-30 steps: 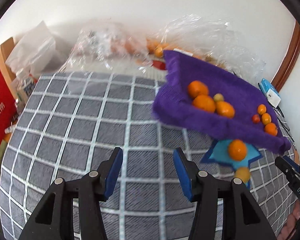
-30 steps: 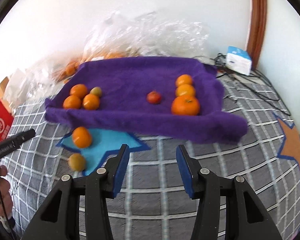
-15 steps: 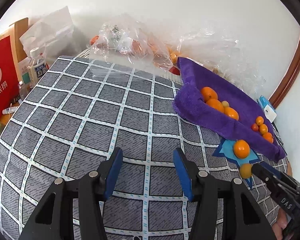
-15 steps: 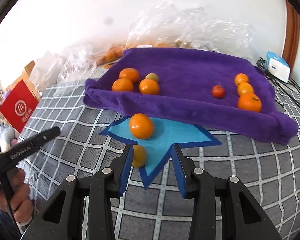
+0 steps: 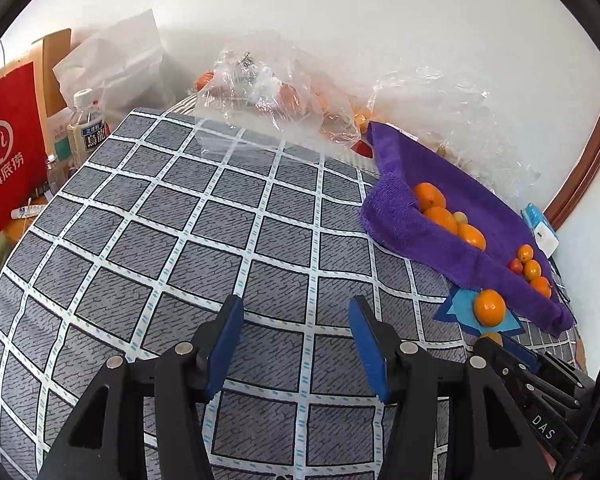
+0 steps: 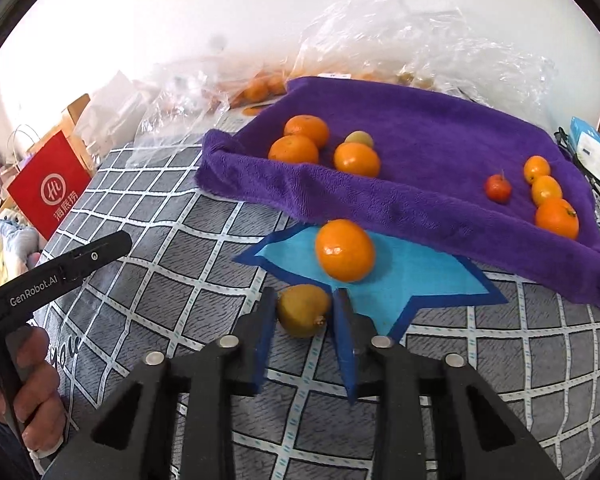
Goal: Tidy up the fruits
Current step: 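Withdraw both grippers from the towel toward the blue star mat, then close the right gripper on the yellow fruit beside the star mat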
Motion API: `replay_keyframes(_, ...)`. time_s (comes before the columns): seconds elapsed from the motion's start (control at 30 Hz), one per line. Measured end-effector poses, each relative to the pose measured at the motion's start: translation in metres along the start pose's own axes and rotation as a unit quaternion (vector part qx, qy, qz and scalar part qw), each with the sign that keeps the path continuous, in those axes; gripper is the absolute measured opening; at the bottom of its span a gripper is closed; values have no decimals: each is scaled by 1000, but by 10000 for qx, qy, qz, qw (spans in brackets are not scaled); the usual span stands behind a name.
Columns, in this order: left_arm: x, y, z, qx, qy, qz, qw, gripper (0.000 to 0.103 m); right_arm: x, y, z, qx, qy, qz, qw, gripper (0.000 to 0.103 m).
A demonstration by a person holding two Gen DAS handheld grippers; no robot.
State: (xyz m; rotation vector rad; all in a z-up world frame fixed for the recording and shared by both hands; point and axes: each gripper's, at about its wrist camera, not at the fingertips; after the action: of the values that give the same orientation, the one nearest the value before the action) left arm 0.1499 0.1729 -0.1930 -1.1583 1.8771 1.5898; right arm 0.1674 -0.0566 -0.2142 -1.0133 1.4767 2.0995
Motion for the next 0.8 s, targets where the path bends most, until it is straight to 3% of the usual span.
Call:
replay_keyframes(0.17,1,1,-2,0,-55,-68,10000,52,0,22,-12,44,-45,-262,9996,28)
replay_keyframes(0.43,2,12,-16,123,-435,-348,9984,52,14,62,-68,728,-285,-332,9964,28)
replay_keyframes(0.5,2,13,-27,121,-604,-268,9977,52,18,68,-81,909,-261,-342,9949,28)
replay_keyframes(0.63,1,14,-56,490,-660,17,9966,54,25,72,-107,1120,-340,-328,9926,28)
replay_keyframes(0.8,4,7,-100,749,-929,54,9928,62,27,68,-135,1349,-428,-284,9895,28)
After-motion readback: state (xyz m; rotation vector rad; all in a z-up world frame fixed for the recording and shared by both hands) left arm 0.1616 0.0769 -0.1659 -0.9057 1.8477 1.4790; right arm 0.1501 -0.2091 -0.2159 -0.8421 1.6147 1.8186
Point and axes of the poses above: each gripper's, at about its wrist camera, not at the fingertips, and y roughly against the way its jaws point, z to its left, x to its underside, and after that the axes turned 10 degrees about -z, right-handed
